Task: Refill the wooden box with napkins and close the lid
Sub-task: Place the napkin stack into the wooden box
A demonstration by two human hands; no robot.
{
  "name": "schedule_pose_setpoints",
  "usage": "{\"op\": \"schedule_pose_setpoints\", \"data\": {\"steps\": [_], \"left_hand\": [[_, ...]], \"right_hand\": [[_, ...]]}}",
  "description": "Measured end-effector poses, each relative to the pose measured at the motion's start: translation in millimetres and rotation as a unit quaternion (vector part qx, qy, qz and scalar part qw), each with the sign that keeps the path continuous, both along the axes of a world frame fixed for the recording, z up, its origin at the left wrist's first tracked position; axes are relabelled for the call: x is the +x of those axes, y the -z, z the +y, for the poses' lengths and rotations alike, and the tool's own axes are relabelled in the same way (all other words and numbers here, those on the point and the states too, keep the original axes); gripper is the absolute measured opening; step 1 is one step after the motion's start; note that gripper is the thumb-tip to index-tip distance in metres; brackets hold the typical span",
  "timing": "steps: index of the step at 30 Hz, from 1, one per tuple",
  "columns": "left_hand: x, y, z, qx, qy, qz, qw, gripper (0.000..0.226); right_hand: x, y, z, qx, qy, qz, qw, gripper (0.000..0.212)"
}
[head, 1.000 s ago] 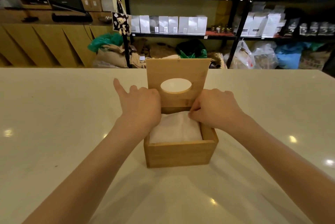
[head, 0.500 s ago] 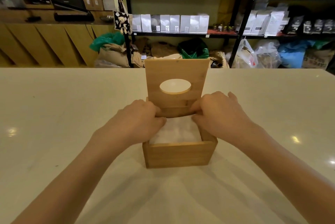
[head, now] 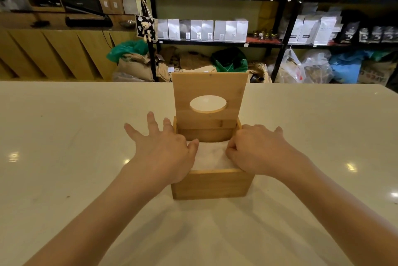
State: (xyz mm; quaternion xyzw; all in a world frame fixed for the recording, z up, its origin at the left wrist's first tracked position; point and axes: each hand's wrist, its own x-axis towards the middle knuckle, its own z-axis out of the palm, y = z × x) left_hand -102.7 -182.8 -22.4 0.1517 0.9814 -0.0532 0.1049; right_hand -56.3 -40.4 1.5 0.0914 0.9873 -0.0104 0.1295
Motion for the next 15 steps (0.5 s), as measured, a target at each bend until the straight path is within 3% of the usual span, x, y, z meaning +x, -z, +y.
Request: {"op": "schedule_pose_setpoints", "data": {"steps": [6, 15], "left_hand": [[18, 2, -11, 0.089, 0.016, 0.02, 0.996, 0.089], [34, 7, -12, 0.082, 0.027, 0.059, 0.995, 0.097]], "right_hand": [[18, 2, 8, -0.165, 0.001, 0.062, 0.984, 0.045], [33, 25, -4, -0.037, 0.012, 0.09, 0.995, 0.041]]}}
